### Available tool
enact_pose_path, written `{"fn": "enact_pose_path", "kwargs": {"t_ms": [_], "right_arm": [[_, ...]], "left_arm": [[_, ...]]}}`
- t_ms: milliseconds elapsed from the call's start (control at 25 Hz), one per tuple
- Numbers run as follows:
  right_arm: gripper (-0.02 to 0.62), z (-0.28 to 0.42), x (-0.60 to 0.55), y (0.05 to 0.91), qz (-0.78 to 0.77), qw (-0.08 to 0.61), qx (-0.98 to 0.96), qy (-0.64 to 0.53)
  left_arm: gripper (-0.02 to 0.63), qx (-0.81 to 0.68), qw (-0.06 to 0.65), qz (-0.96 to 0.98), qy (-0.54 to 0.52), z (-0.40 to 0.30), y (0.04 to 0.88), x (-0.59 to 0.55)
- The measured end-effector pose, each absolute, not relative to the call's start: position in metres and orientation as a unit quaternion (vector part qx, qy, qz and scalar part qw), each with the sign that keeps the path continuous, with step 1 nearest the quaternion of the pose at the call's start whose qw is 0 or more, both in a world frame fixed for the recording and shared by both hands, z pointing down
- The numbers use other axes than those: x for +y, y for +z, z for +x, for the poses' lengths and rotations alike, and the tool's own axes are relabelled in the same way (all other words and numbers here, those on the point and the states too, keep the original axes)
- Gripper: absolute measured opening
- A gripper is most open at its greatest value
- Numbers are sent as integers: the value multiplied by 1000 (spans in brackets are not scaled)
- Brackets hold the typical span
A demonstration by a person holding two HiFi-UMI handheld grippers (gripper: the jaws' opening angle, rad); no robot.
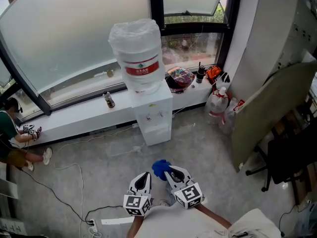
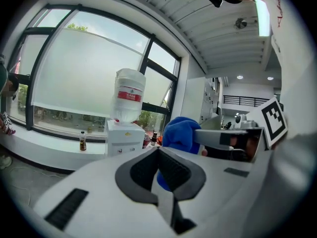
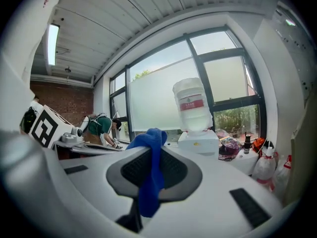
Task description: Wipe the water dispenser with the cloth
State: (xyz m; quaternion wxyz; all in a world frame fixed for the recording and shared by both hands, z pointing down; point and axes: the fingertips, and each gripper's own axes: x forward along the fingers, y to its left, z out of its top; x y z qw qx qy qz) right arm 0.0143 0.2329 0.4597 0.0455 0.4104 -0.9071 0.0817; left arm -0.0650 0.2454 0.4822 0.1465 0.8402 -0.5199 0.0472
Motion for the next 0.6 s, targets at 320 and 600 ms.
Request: {"fn": "enact_pose_path", "kwargs": {"t_ms": [320,600], "right_arm": [[49,33,263,455,426,38,-901,77],[49,41,272,448,434,31,-898,68]], "left_arm": [[12,-506,140,850,42,-45,481,274],[12,-504,131,853,38,-39,477,285]]}}
